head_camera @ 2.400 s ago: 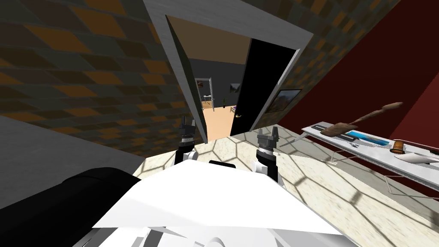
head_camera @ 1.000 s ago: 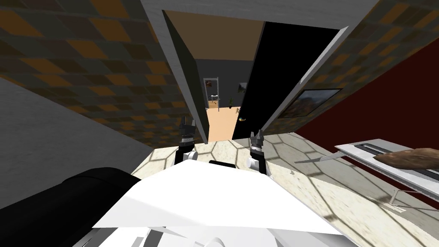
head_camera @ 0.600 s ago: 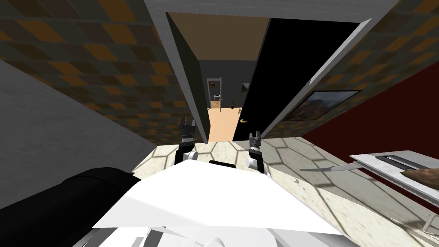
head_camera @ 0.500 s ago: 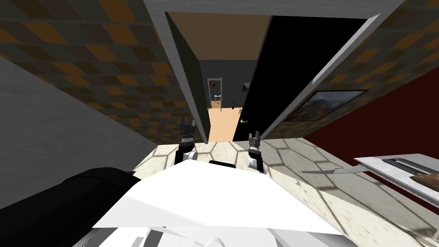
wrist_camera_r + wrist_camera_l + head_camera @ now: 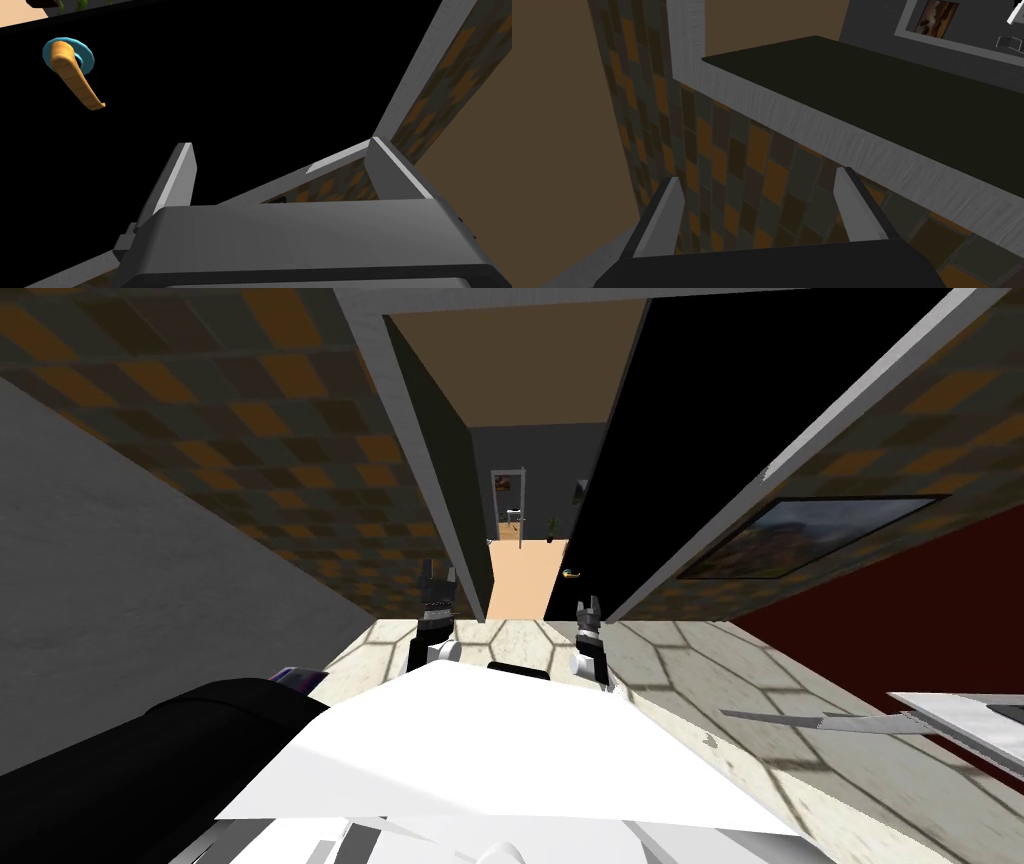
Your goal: Push the door open
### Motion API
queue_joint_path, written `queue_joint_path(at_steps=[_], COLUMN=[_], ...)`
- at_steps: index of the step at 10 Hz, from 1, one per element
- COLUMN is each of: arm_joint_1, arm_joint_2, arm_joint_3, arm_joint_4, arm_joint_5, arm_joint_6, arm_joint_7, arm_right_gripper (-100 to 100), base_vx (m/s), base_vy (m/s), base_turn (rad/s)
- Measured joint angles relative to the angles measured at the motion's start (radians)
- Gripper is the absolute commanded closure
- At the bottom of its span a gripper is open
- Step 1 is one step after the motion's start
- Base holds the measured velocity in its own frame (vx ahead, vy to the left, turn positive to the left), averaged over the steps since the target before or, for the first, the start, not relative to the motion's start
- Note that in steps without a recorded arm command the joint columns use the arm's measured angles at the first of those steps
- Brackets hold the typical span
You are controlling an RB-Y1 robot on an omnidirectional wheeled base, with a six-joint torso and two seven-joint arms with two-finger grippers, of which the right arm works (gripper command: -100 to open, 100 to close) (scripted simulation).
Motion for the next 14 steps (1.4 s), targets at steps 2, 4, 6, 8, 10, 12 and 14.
queue_joint_path(at_steps=[2,4,6,8,10,12,14], arm_joint_1=[-0.026,-0.054,-0.077,-0.096,-0.124,-0.157,-0.179], arm_joint_2=[-0.001,-0.007,-0.011,-0.014,-0.015,-0.019,-0.016], arm_joint_3=[0.002,0.006,0.006,0.01,0.014,0.016,0.019], arm_joint_4=[0.056,0.117,0.163,0.219,0.291,0.356,0.409], arm_joint_5=[-0.014,-0.033,-0.048,-0.062,-0.079,-0.098,-0.115], arm_joint_6=[-0.009,-0.022,-0.022,-0.036,-0.054,-0.06,-0.066], arm_joint_7=[0.011,0.025,0.035,0.043,0.056,0.07,0.087], arm_right_gripper=[-100,-100,-100,-100,-100,-100,-100], base_vx=[0.051,0.058,0.026,0.034,0.047,0.05,0.037], base_vy=[-0.108,-0.127,-0.078,-0.11,-0.139,-0.123,-0.12], base_turn=[0.146,0.16,0.06,0.151,0.13,0.127,0.146])
